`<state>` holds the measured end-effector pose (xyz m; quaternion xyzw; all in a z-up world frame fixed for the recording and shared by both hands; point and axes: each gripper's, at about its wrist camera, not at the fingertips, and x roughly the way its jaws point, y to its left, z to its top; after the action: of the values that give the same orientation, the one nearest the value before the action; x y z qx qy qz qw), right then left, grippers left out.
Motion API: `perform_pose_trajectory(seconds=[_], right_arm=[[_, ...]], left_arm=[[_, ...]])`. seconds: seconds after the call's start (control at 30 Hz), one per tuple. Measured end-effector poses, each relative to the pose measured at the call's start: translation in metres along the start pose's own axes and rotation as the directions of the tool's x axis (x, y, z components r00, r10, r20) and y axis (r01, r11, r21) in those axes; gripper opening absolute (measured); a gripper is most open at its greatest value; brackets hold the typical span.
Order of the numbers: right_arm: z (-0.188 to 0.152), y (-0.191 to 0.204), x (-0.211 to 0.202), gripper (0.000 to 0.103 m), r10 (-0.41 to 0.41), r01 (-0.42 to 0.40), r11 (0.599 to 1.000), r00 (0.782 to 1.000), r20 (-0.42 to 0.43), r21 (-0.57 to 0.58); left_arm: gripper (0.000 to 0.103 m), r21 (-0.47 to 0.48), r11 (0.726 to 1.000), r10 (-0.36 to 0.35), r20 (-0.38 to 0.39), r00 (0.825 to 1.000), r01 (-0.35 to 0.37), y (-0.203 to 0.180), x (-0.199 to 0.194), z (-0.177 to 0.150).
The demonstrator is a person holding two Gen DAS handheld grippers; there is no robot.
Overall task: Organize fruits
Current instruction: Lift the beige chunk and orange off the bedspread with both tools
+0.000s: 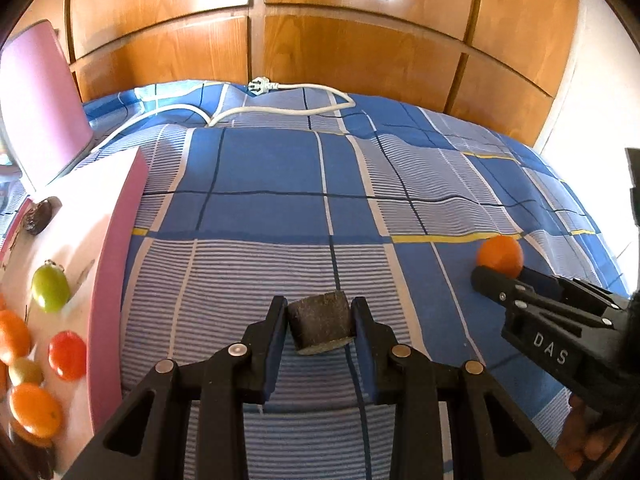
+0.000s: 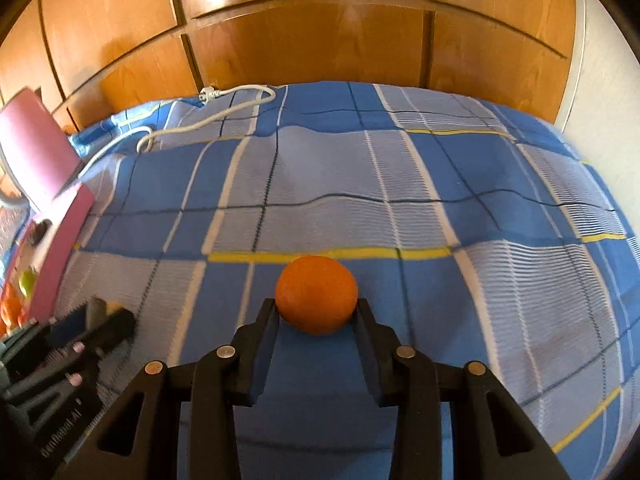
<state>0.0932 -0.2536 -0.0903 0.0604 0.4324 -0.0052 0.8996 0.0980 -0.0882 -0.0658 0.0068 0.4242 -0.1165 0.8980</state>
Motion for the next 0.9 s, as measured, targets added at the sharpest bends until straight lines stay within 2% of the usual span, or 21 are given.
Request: perform_pose_trajectory(seconds=[0.2, 0.4, 0.63, 0.9], right_arm=[[-0.010, 0.003, -0.004, 0.038, -0.044, 0.045, 0.998, 0.999, 0.024, -0.048], [-0.013, 0.005, -0.004, 0.038, -0.063, 0.066, 0.997, 0.996, 0.064, -0.048], [-0.014, -0.003, -0.001, 0.039, -0.023, 0.024, 1.000, 0.997, 0.071, -0.012], [-0.015, -0.003, -0.001, 0.040, -0.016, 0.016, 1.000, 0.996, 0.083, -0.008]], left_arm=[[0.033, -0.001, 1.000, 0.017, 0.043, 0.999, -0.017, -0.001, -0.002, -0.007], [0.033, -0.003, 1.000, 0.018, 0.037, 0.999, -0.018, -0.001, 0.004, -0.009], [0.033, 0.006, 0.999, 0.033, 0.043, 0.999, -0.033, -0.004, 0.006, -0.010], [0.033, 0.005, 0.999, 0.031, 0.045, 0.999, -0.031, -0.003, 0.006, -0.011]])
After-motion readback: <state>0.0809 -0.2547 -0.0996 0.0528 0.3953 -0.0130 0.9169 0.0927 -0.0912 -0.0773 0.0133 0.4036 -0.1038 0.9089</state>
